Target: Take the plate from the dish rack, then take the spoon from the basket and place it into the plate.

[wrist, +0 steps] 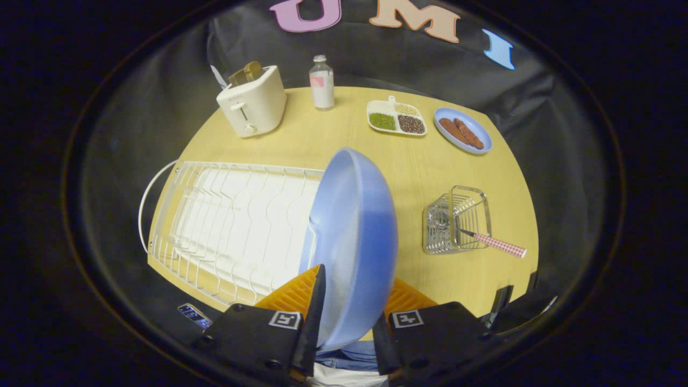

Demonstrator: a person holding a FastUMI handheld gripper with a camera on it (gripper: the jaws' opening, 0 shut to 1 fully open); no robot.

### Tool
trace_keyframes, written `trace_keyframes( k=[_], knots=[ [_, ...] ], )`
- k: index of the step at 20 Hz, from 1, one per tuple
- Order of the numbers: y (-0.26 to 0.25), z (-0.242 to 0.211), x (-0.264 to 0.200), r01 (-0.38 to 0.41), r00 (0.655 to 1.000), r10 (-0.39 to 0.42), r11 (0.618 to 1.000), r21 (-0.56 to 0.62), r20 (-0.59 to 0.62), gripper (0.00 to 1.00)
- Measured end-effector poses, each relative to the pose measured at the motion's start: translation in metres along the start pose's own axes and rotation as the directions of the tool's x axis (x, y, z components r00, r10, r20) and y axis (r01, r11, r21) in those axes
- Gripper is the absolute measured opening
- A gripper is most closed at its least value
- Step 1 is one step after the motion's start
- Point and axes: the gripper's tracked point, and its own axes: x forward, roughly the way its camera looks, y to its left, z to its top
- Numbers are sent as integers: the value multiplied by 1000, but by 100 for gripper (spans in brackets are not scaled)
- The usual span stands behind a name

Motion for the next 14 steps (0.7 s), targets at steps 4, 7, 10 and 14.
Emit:
trace_keyframes(
  k=[4,7,10,14],
  knots=[
    [-6,-6,-3,74,997,-76,995,-59,-30,42],
    [-10,5,-10,109,994,-110,993,-50,-9,40],
    [-13,24,-22,156,987,-155,987,-26,30,37],
    [-9,35,-29,238,970,-231,962,-130,71,37]
  ],
)
